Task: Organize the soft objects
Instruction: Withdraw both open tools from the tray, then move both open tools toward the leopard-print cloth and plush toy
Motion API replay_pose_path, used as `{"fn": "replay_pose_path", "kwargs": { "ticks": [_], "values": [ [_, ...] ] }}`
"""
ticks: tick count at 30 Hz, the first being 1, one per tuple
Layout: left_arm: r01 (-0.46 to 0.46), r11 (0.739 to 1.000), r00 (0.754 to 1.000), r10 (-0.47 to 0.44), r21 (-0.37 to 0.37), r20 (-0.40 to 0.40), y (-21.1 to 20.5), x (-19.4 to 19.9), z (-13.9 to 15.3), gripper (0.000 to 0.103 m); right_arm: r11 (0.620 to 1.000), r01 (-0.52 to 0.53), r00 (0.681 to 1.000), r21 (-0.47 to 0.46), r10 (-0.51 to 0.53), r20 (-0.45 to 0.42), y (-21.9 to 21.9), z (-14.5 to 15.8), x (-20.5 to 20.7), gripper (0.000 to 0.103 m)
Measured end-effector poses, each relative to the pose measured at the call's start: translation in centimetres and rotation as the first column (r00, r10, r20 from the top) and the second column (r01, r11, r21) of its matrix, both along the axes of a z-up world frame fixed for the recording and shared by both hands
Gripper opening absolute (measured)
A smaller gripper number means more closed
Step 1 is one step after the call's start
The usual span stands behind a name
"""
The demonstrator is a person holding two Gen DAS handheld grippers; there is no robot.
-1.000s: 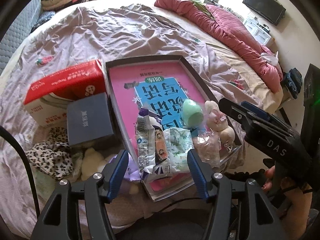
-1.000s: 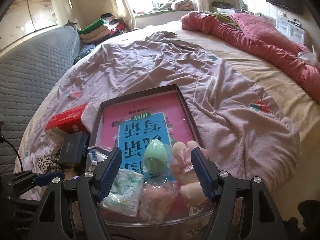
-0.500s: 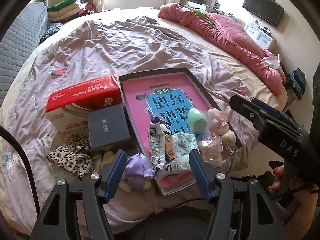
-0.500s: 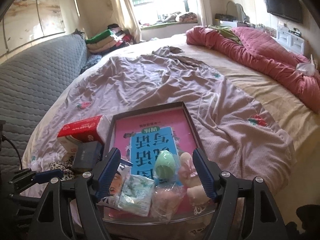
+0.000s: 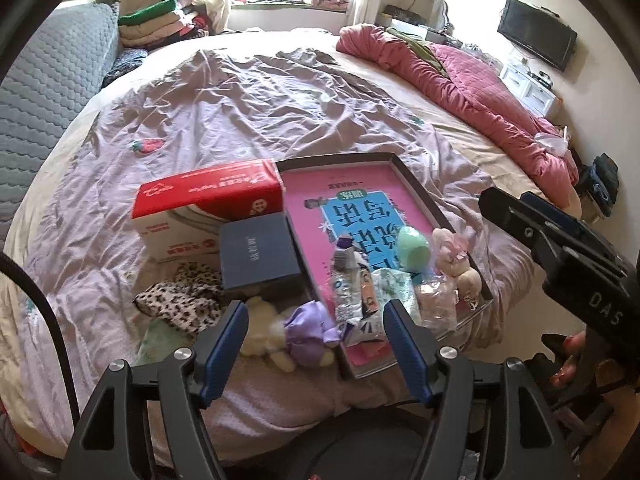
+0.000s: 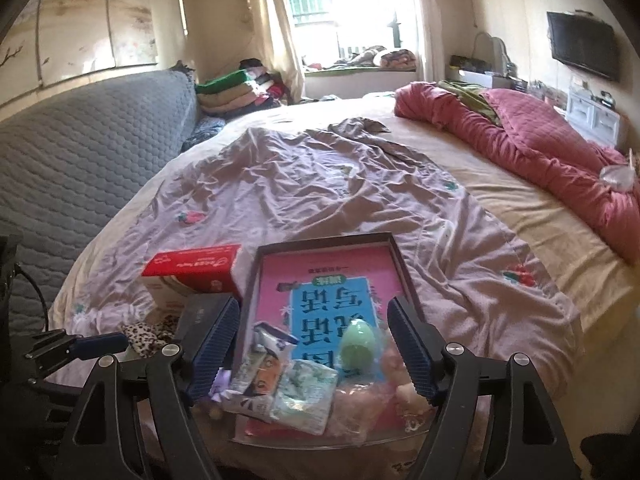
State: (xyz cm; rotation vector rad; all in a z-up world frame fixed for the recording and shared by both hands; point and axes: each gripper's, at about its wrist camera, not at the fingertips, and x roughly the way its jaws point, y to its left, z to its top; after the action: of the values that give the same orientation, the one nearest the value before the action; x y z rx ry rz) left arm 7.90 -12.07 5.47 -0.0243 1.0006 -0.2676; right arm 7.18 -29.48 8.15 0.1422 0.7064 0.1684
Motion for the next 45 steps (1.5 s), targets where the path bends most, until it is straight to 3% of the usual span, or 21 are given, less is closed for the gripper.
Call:
{"fn": "replay_pose_path", "kwargs": {
  "ticks": [8, 23, 32, 45],
  "values": [
    [-0.032, 0.999, 0.999, 0.033, -0.007, 0.027, 2.8, -0.9, 0.5, 0.069, 0.997, -0.055, 0.998, -0.048, 0.056, 0.007, 2.9, 0.9, -0.3, 0.078],
    [-0.195, 0.979, 0.980, 0.197, -0.053, 0.024, 11.4, -1.5, 1.3, 0.069, 0.985, -0.153, 0.988, -0.082, 0.154, 0.013, 6.7, 1.5, -0.9, 0.078],
    [-0.264, 0.963, 0.964, 0.263, -0.057, -0.021, 15.3, -2.0, -0.3, 0.069, 0.969, -0.228, 0.974, -0.096, 0.227, -0.021, 9.1, 0.7, -1.0, 0.079],
    [-0.255, 0.967, 0.965, 0.253, -0.014, -0.076, 16.4, -3.0, -3.5, 0.069, 0.927, -0.350, 0.936, -0.132, 0.342, -0.082, 12.8, -1.6, -1.2, 0.079]
  ]
}}
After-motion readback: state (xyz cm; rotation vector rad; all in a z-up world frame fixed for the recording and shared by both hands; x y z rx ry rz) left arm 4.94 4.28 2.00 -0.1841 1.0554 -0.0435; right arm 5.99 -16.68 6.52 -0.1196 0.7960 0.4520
